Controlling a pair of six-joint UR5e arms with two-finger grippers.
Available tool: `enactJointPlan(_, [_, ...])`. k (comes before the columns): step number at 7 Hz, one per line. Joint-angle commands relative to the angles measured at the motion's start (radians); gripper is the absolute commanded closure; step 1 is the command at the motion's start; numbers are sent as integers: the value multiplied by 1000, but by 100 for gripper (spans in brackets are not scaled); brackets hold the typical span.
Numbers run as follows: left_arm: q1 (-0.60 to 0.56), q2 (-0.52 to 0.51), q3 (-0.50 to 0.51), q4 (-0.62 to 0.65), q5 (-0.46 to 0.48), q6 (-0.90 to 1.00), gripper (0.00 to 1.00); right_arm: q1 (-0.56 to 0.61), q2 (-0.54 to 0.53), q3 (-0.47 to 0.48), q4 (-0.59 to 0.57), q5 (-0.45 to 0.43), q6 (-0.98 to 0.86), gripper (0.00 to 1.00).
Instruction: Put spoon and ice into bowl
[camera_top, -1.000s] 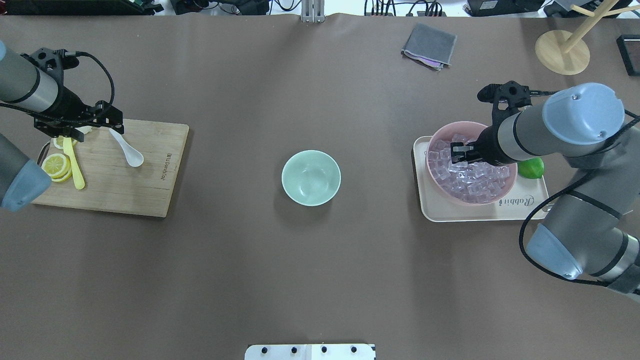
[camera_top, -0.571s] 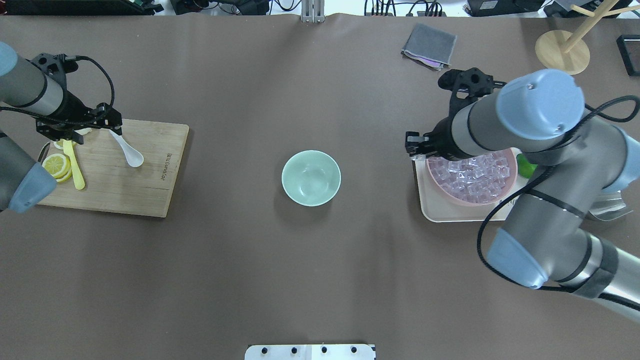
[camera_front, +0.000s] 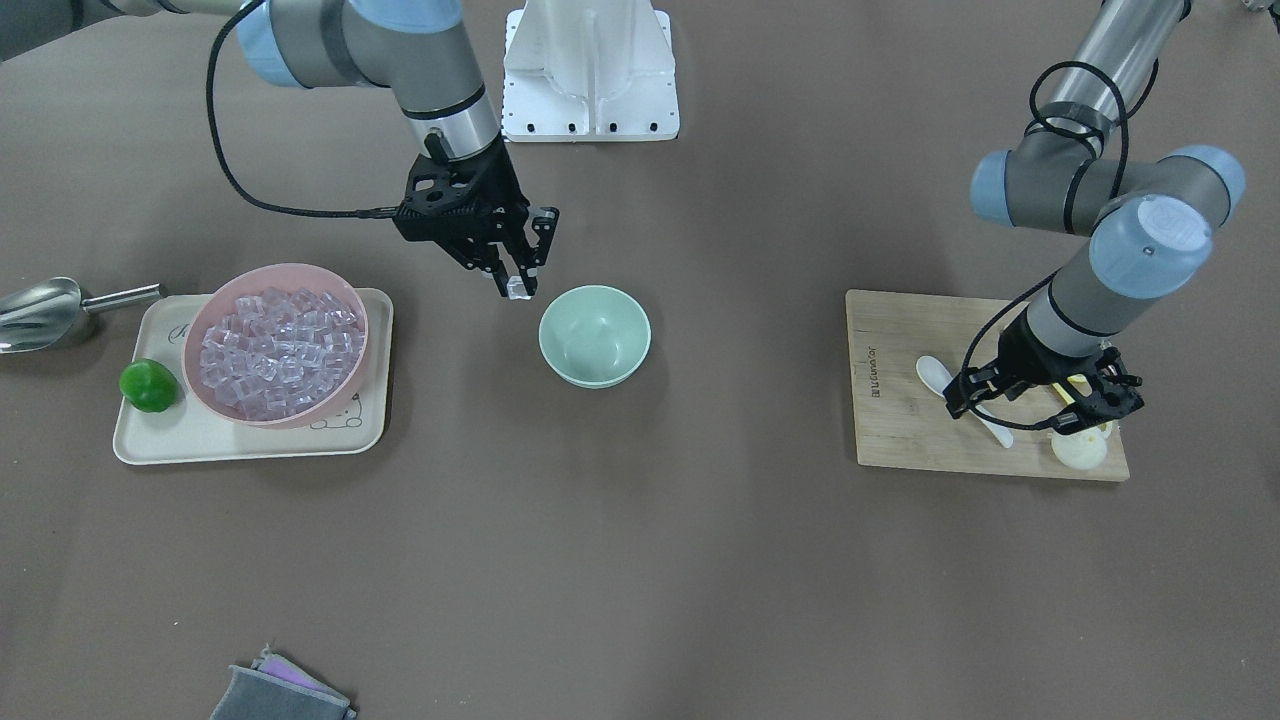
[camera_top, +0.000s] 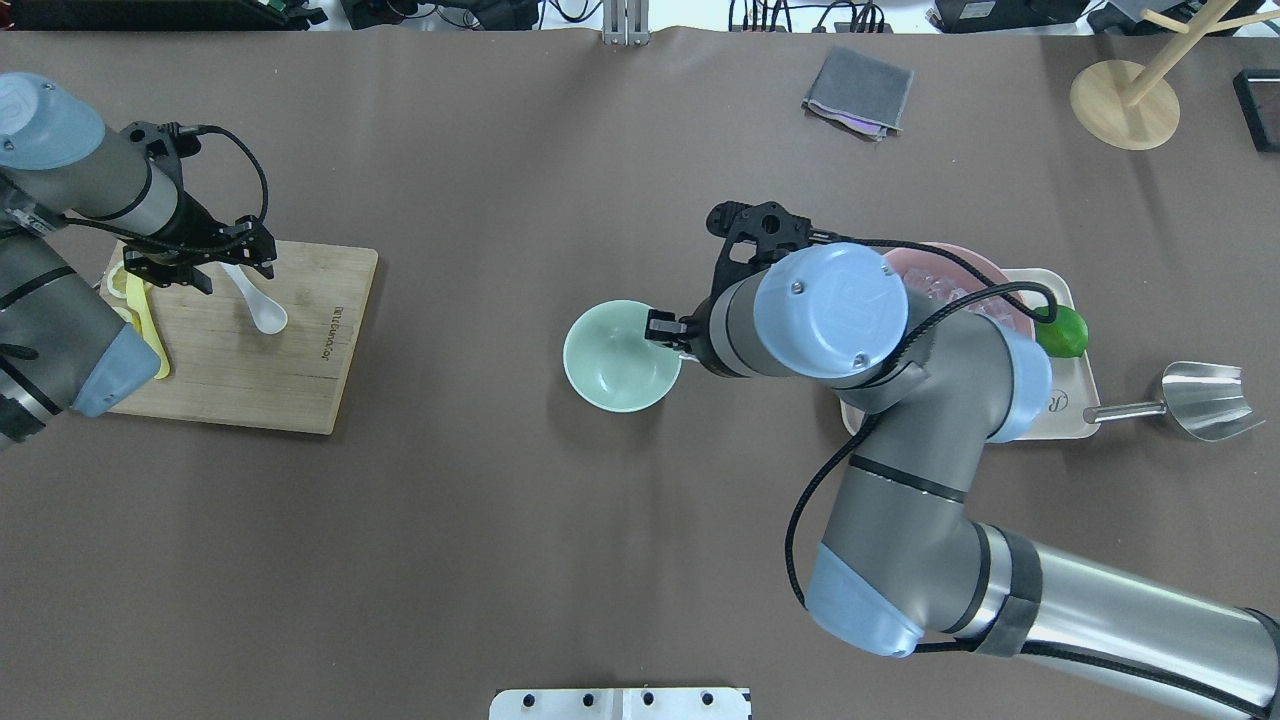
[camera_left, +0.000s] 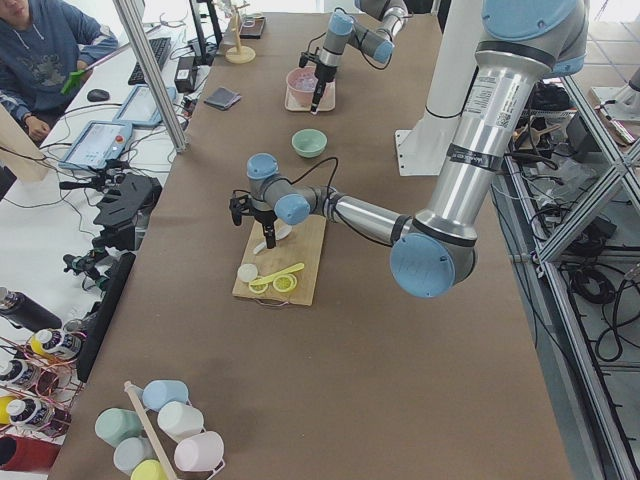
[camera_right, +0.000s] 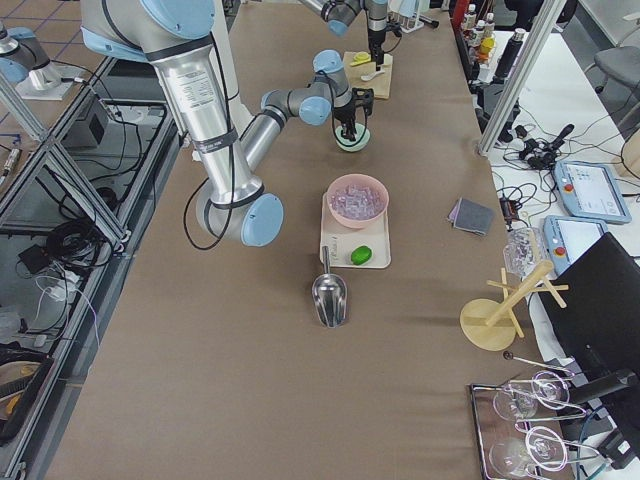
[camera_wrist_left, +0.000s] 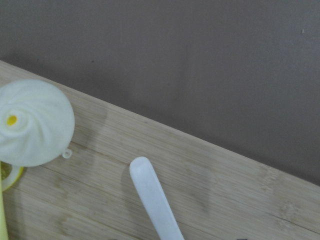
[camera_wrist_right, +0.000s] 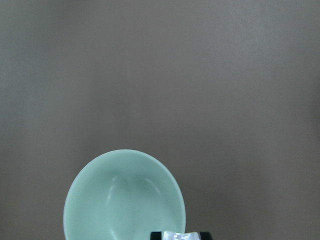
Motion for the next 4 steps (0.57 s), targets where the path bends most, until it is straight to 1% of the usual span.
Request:
enactJointPlan(1, [11, -12, 23, -10, 1, -8, 37, -53, 49, -65, 26, -69, 29, 100])
enactJointPlan(2, [13, -12, 24, -12, 1, -9, 50, -56, 48, -75, 37, -71, 27, 100])
enactJointPlan(3, [15, -12, 24, -12, 0, -25, 89, -56, 52, -84, 38, -71, 27, 100])
enactJointPlan(4, [16, -15, 22, -10, -2, -34, 100, -58, 54, -85, 41, -71, 27, 100])
